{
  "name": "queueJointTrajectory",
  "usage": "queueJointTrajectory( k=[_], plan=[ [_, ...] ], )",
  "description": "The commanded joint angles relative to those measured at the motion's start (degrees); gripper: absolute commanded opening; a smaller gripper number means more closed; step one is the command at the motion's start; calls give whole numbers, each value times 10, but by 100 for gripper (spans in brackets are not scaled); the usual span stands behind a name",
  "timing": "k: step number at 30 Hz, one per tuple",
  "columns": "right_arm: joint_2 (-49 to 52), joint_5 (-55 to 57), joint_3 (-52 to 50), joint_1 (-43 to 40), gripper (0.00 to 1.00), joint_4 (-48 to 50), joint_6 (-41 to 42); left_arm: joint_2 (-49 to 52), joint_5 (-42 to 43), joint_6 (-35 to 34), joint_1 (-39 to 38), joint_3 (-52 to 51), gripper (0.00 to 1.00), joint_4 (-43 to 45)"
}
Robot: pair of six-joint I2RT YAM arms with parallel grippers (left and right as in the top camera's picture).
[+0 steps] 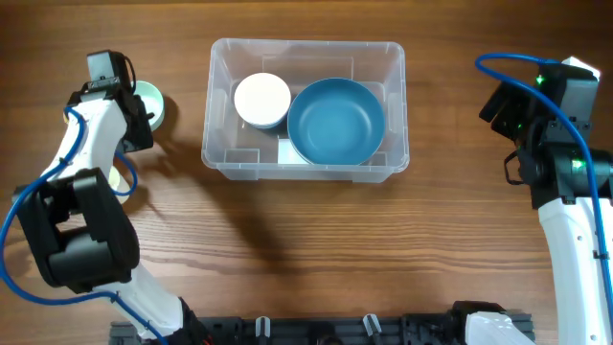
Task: Pack container
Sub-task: 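Move the left gripper to the mint green bowl and grasp its rim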
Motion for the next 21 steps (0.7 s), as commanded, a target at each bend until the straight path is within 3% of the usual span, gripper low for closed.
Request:
queueJointTrajectory(
  k=[1, 7, 10, 13, 21],
  plan=[
    [1, 8, 4, -1, 100, 1, 7, 27, -14, -5, 2, -1, 48, 6],
    [1, 8, 4, -1, 100, 1, 7, 40, -14, -5, 2, -1, 46, 14],
    [1, 8, 4, -1, 100, 1, 7, 40, -14, -5, 2, -1, 27, 14],
    [1, 8, 4, -1, 100, 1, 7, 40, 0, 7, 2, -1, 17, 14],
    [1, 8, 4, -1, 100, 1, 7, 40, 19, 12, -9, -1, 4, 8]
  ],
)
